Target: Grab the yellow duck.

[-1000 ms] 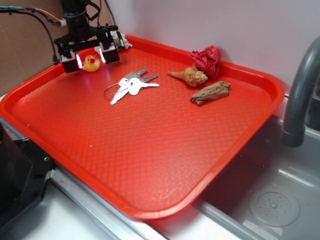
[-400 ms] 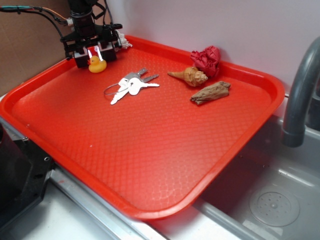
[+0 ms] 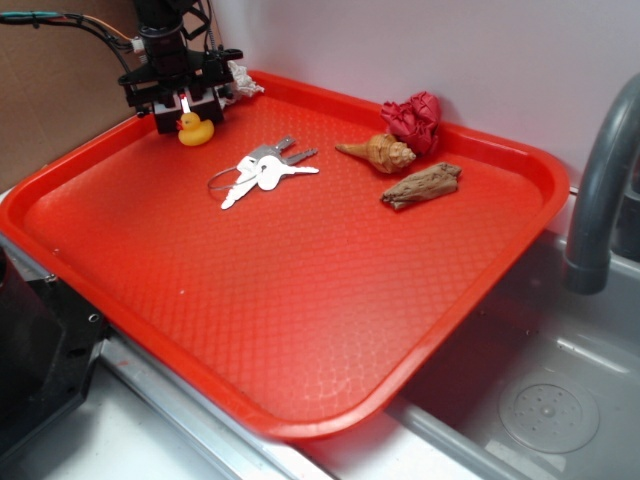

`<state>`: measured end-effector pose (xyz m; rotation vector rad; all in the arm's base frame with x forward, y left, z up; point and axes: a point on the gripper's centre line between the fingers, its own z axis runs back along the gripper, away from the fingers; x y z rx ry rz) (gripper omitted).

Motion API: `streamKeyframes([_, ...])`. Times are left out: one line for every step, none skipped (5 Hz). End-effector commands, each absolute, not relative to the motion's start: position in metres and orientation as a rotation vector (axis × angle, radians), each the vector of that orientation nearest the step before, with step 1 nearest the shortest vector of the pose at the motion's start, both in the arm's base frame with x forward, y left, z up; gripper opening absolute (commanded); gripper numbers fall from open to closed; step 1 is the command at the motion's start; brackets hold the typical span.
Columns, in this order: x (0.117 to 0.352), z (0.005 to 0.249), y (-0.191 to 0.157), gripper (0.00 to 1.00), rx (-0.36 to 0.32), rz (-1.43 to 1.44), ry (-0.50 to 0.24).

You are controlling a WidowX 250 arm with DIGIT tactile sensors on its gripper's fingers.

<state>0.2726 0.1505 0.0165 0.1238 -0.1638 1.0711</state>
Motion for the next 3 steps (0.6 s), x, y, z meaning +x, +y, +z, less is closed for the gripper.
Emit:
streamKeyframes([0.216,0.117,0.127,0.0,-0.06,0.943,-0.273])
streamKeyframes([0.188,0.157,0.107,0.0,-0.128,0.875,-0.32])
streamKeyframes([0.172,0.168,0.1,0.0,-0.142,0.845,-0.327])
